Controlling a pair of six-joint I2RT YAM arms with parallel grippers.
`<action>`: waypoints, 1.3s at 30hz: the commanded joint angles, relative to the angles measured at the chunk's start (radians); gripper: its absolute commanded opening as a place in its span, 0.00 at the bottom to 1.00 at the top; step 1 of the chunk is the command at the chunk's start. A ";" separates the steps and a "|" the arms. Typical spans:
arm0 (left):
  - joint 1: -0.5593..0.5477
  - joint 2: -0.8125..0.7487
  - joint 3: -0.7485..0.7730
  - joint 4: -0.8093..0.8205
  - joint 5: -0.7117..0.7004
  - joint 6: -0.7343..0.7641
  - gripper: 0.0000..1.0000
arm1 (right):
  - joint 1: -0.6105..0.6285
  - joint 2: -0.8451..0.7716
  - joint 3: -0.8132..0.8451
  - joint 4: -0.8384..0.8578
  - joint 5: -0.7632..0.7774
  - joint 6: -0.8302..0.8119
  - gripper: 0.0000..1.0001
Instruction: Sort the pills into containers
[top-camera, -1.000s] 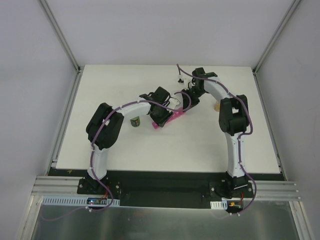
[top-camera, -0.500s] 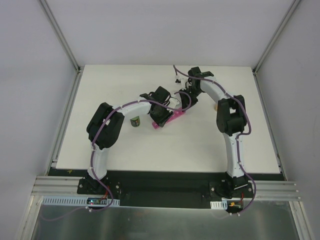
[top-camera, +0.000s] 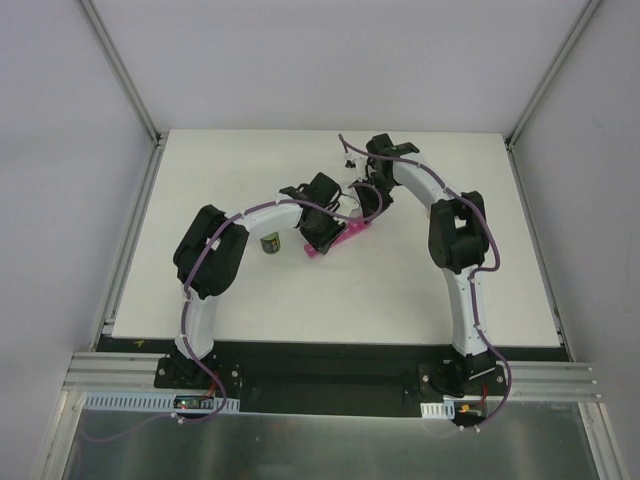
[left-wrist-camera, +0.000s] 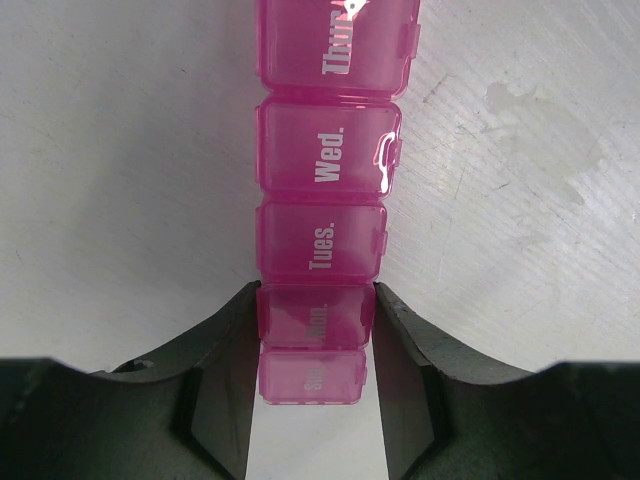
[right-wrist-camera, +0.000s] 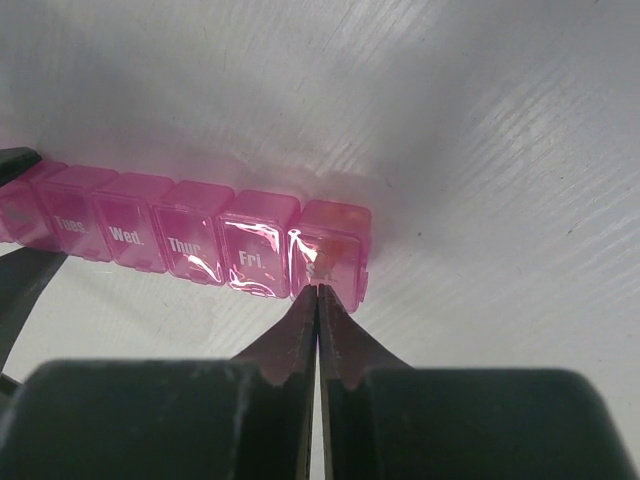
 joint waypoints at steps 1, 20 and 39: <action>0.007 0.044 -0.002 -0.066 0.025 -0.015 0.24 | 0.039 0.064 -0.023 -0.014 0.157 0.025 0.03; 0.007 0.046 -0.004 -0.074 0.035 -0.015 0.24 | 0.027 -0.026 -0.054 0.069 -0.021 -0.021 0.12; 0.005 0.049 0.003 -0.078 0.038 -0.012 0.24 | -0.056 -0.148 -0.094 0.075 -0.253 -0.101 0.09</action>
